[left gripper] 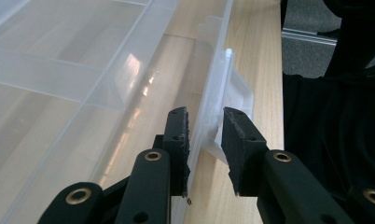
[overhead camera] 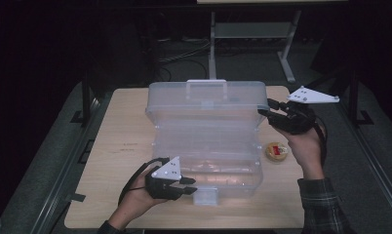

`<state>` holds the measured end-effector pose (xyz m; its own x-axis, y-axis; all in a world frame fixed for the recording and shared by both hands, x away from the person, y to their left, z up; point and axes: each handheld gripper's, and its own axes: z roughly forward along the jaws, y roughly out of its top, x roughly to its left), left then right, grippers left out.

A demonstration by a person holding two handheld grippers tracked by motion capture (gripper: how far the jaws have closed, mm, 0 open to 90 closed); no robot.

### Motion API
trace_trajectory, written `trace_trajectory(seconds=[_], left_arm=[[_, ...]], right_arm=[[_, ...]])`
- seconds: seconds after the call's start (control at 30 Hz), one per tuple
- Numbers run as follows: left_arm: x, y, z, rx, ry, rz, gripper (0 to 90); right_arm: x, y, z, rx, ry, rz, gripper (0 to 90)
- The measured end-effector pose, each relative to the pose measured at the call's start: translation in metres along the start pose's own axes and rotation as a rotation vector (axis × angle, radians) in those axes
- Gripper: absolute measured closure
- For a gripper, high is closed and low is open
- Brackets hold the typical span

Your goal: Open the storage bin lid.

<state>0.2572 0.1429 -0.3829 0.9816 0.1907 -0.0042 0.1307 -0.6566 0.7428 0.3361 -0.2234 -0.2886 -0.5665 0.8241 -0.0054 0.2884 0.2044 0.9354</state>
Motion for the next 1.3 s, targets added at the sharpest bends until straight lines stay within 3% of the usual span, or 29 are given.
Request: trace_trajectory(seconds=[0.63,1.3], left_arm=[[0.001,-0.001,0.0,-0.004,-0.005,0.001,71.3],[0.0,-0.001,0.0,-0.009,-0.012,-0.007,71.6]], right_arm=[[-0.003,0.007,0.014,-0.018,-0.089,0.004,69.4],[-0.011,0.014,0.029,-0.013,-0.123,0.048,72.4]])
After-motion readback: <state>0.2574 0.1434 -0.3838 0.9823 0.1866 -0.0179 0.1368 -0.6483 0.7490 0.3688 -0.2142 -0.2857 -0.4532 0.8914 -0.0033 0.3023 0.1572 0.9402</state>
